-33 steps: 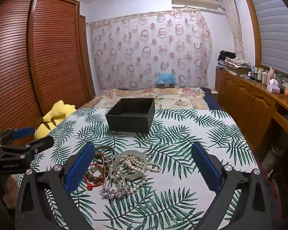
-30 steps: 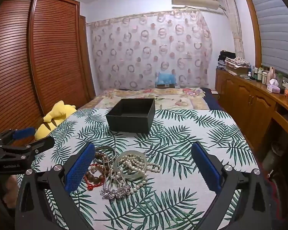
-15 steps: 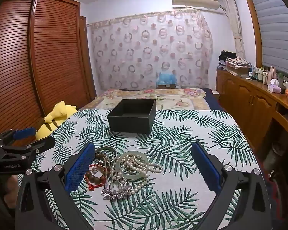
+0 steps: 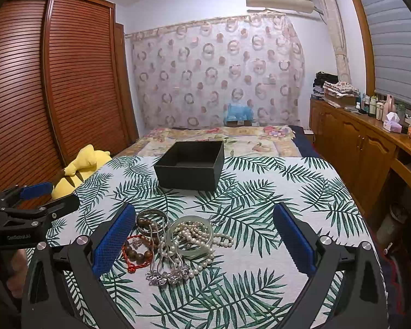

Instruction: Organize jewelry

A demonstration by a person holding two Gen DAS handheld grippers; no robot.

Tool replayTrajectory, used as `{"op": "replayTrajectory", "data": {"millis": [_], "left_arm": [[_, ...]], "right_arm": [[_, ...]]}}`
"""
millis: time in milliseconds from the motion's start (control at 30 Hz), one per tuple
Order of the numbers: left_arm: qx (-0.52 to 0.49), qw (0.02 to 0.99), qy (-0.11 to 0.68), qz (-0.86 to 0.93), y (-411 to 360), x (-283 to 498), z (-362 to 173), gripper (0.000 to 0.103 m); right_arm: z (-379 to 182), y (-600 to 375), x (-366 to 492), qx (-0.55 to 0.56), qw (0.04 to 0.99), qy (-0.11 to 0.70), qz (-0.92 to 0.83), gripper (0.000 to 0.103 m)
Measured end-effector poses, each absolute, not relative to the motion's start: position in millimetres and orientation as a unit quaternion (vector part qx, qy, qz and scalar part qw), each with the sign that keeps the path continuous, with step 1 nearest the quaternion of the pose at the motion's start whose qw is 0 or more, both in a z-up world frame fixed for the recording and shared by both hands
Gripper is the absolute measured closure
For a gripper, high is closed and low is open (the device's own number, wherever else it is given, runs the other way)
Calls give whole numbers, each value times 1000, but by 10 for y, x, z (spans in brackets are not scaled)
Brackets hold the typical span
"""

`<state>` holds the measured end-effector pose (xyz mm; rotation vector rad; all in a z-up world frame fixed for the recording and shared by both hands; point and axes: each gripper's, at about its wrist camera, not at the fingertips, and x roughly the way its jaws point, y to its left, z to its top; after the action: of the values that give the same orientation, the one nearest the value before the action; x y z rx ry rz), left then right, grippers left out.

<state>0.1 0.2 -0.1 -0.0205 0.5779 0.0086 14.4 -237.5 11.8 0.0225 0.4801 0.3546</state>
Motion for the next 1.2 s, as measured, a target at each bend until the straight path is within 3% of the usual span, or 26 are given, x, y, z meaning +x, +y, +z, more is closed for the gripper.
{"op": "replayTrajectory", "data": {"millis": [1200], "left_arm": [[-12, 959, 282, -1, 8, 6, 2, 8]], "right_arm": [[135, -2365, 132, 13, 955, 237, 175, 3]]}}
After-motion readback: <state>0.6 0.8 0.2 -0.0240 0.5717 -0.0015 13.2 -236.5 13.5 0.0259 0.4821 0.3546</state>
